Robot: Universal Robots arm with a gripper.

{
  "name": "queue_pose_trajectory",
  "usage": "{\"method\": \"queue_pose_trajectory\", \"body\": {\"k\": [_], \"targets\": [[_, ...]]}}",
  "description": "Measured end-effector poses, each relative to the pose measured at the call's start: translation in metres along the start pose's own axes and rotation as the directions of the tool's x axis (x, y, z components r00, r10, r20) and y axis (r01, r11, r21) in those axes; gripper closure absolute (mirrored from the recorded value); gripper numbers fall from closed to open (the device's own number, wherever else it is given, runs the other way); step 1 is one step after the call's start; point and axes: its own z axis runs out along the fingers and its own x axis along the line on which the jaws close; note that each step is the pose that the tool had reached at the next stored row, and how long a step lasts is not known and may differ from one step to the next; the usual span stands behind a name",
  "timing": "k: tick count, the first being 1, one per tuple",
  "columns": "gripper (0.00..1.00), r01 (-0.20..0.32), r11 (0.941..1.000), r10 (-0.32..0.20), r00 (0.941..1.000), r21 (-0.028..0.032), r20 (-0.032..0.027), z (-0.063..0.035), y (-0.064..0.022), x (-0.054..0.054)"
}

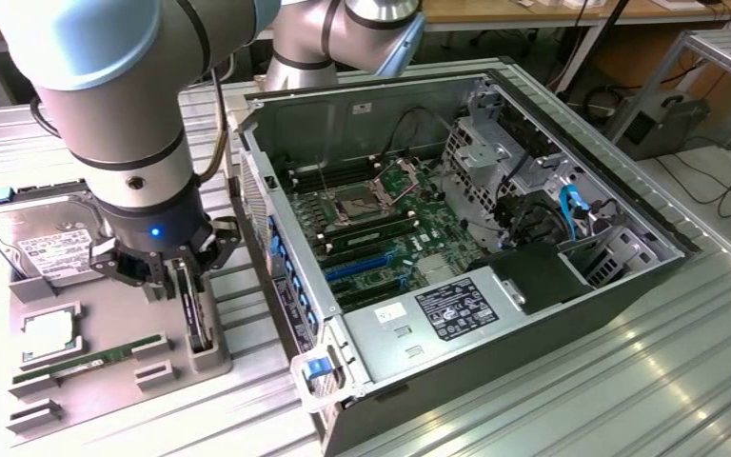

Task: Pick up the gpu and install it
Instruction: 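Pick up the gpu and move the gpu toward the slot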

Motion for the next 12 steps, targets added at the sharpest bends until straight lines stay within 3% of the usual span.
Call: {"method": "queue_pose_trajectory", "body": {"k": [12], "targets": [[0.64,0.0,1.0,0.0,1.0,-0.0001,0.0001,0.0007,0.0026,0.0002]]}}
